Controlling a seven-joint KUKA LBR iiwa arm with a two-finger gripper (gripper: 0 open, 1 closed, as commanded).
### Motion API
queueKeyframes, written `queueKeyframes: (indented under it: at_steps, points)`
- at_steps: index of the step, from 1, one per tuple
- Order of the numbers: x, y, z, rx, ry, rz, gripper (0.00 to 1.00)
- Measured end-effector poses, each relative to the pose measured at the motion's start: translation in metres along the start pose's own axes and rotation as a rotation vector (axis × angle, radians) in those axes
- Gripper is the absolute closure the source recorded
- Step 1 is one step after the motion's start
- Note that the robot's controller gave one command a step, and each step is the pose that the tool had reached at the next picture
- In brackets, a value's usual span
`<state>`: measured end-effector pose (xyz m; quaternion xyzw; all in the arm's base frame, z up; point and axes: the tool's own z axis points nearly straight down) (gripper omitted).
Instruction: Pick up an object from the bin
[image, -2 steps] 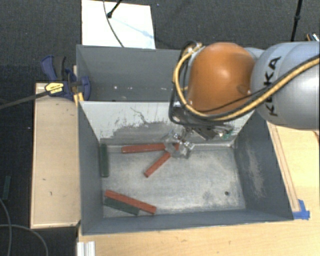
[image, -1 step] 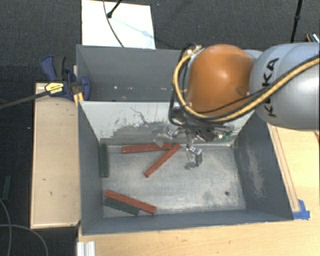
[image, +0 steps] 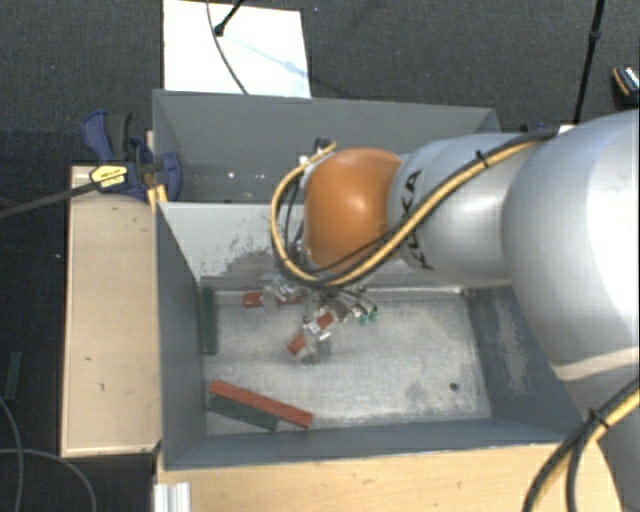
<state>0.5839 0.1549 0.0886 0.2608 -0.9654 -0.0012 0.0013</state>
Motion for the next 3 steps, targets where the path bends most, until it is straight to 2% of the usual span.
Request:
queueKeyframes:
  at_steps: [1,2,3]
  points:
    - [0.038,-0.041,0.019,0.003,-0.001,0.030,0.00]
    - [0.036,-0.039,0.018,0.003,-0.005,0.027,1.00]
    - [0.066,-0.002,-0.136,0.005,-0.012,0.082,1.00]
